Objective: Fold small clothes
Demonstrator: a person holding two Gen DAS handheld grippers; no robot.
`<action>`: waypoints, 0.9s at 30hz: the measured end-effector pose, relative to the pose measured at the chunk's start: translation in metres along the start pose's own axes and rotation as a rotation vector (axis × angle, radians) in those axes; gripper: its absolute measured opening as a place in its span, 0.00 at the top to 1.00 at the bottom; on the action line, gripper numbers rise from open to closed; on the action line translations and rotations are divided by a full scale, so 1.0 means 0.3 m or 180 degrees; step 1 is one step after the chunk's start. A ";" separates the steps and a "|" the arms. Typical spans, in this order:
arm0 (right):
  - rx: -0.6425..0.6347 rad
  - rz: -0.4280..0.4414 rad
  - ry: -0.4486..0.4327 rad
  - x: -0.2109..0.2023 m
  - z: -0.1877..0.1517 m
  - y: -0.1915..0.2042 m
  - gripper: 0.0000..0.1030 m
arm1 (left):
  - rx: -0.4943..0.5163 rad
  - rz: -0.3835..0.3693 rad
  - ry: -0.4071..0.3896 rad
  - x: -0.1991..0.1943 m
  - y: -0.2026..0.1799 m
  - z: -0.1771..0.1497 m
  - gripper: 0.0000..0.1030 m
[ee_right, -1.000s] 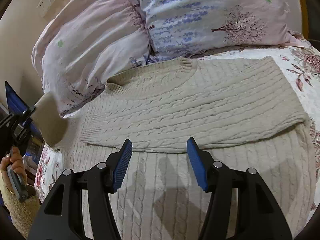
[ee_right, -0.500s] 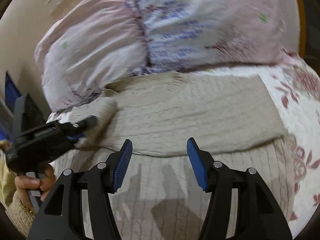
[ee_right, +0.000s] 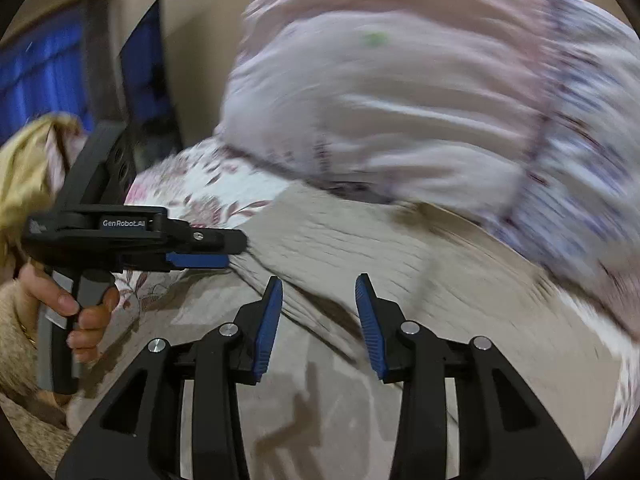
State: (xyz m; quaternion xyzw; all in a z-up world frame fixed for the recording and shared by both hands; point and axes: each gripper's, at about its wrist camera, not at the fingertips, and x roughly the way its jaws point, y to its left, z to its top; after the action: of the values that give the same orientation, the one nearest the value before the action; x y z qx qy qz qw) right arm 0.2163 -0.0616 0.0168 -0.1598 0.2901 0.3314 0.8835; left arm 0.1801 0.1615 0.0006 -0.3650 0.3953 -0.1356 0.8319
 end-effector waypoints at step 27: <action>0.2702 -0.0553 -0.0126 -0.268 -0.410 -0.487 0.91 | 0.0219 -0.0026 0.0039 0.033 0.016 -0.017 0.30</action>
State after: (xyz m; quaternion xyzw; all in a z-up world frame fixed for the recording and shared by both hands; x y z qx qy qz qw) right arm 0.2163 -0.2661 -0.0163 0.2002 0.3691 0.1101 0.9009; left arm 0.1823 0.1573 -0.0106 -0.3370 0.3940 -0.1547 0.8410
